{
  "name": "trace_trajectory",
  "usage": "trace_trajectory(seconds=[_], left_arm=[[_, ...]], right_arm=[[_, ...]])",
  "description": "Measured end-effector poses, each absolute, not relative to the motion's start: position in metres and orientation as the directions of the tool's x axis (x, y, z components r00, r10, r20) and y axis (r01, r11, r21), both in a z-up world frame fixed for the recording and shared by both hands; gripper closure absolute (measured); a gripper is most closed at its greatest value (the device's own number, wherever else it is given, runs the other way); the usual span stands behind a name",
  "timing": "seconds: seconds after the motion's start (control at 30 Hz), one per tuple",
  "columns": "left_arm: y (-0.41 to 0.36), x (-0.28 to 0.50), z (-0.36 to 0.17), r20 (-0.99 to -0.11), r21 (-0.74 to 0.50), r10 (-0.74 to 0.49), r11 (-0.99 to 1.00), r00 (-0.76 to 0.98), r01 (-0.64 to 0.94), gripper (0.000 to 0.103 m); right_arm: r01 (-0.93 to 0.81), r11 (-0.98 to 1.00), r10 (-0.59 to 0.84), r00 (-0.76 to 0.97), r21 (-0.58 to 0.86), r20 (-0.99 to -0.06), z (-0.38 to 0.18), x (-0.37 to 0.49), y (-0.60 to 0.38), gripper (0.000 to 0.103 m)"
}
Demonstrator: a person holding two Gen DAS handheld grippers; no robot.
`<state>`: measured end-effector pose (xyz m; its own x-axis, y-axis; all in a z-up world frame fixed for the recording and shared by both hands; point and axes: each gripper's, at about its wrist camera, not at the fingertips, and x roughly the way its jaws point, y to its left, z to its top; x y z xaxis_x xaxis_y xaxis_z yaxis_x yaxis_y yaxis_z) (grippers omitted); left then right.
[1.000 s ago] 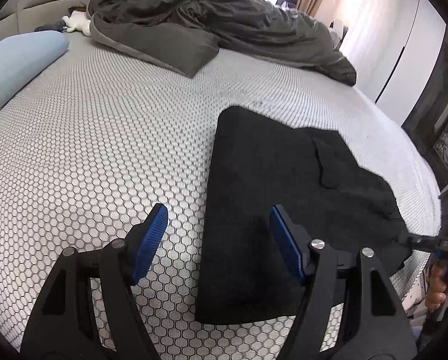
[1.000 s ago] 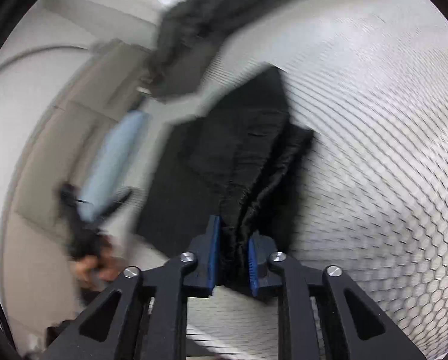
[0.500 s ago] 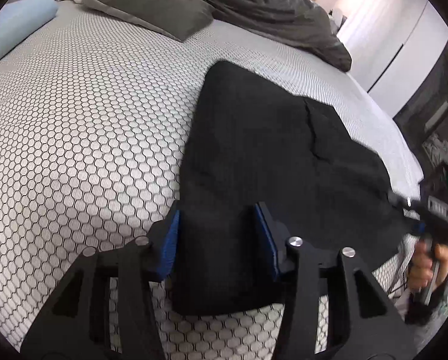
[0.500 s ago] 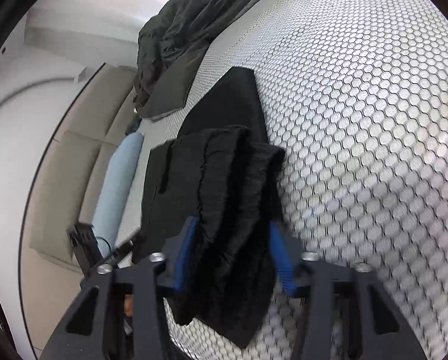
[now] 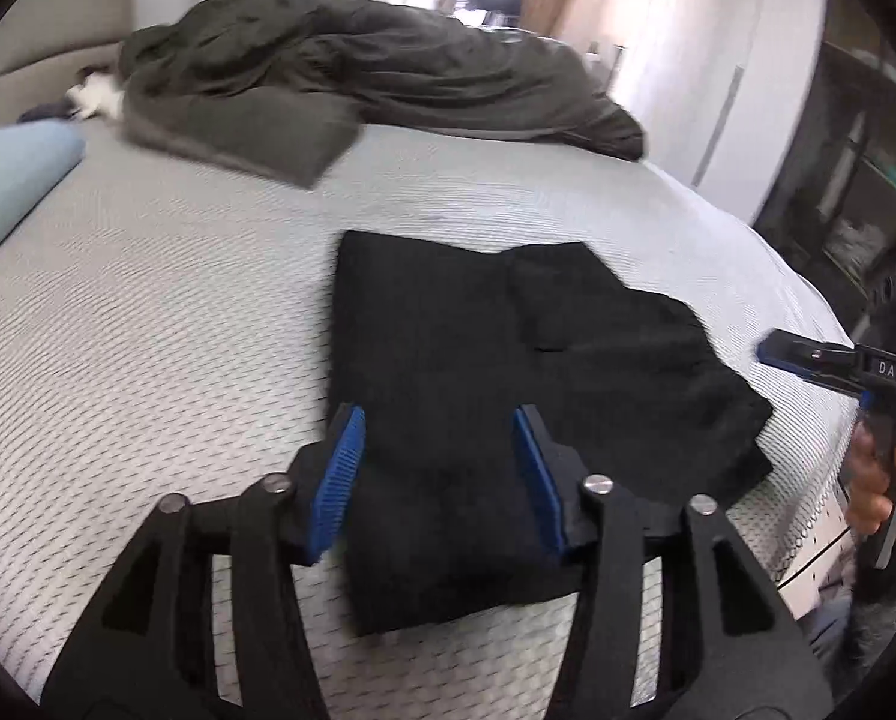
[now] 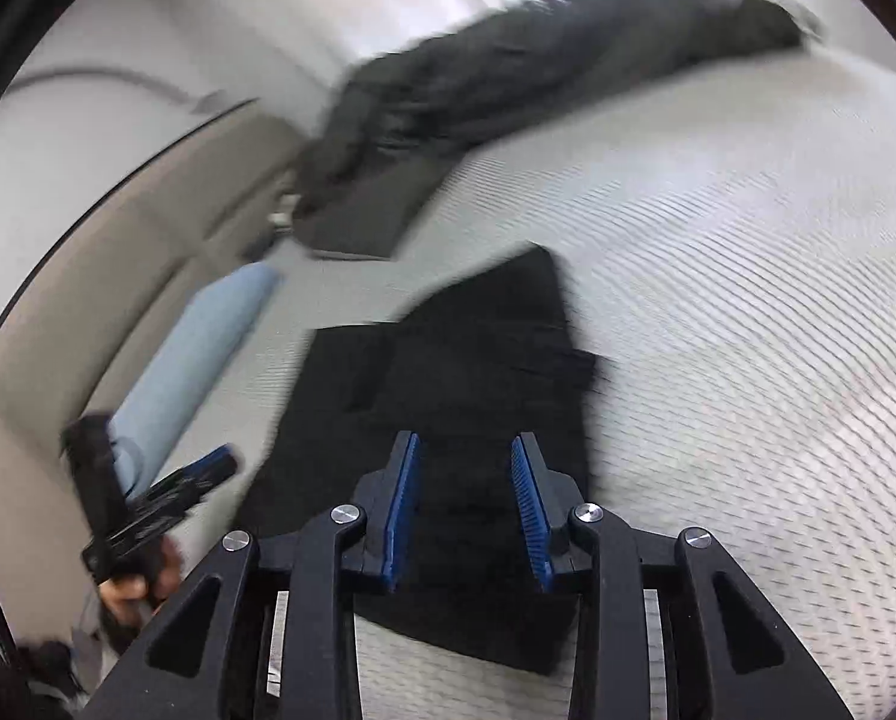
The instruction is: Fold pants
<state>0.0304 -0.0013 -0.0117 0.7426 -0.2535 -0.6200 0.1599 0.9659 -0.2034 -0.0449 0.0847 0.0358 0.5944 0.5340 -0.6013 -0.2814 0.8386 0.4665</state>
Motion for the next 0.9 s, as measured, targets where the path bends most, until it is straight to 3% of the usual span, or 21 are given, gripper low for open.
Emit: trace_trajectory(seconds=[0.1, 0.23, 0.33, 0.47, 0.57, 0.6, 0.77, 0.9], left_arm=[[-0.039, 0.039, -0.019, -0.636, -0.16, -0.308, 0.95, 0.707, 0.269, 0.051], [-0.07, 0.044, -0.047, -0.707, -0.049, -0.269, 0.941, 0.654, 0.334, 0.05], [-0.07, 0.033, -0.055, -0.719, -0.003, -0.267, 0.925, 0.642, 0.38, 0.049], [-0.051, 0.023, -0.053, -0.728, -0.051, -0.298, 0.922, 0.618, 0.385, 0.044], [-0.049, 0.022, -0.048, -0.736, -0.043, -0.284, 0.925, 0.615, 0.376, 0.044], [-0.047, 0.022, -0.045, -0.737, -0.047, -0.281, 0.929, 0.614, 0.368, 0.044], [-0.042, 0.032, -0.016, -0.648, -0.103, -0.311, 0.94, 0.696, 0.324, 0.039], [-0.05, 0.062, -0.041, -0.733, -0.077, -0.264, 0.948, 0.627, 0.31, 0.039]], right_arm=[[-0.37, 0.85, 0.526, 0.559, 0.376, -0.641, 0.03, -0.045, 0.138, 0.068], [-0.437, 0.852, 0.488, 0.461, 0.288, -0.741, -0.005, -0.042, 0.196, 0.068], [-0.478, 0.869, 0.376, 0.475, 0.126, -0.796, -0.021, -0.046, 0.209, 0.068], [-0.405, 0.909, 0.167, 0.572, -0.101, -0.803, -0.016, -0.066, 0.171, 0.073], [-0.423, 0.905, 0.211, 0.547, -0.049, -0.81, -0.006, -0.075, 0.15, 0.073], [-0.426, 0.904, 0.216, 0.549, -0.048, -0.807, -0.004, -0.079, 0.149, 0.068], [-0.397, 0.916, 0.315, 0.609, 0.064, -0.728, 0.012, -0.069, 0.152, 0.062], [-0.423, 0.906, 0.303, 0.582, 0.037, -0.755, -0.004, -0.043, 0.194, 0.062]])
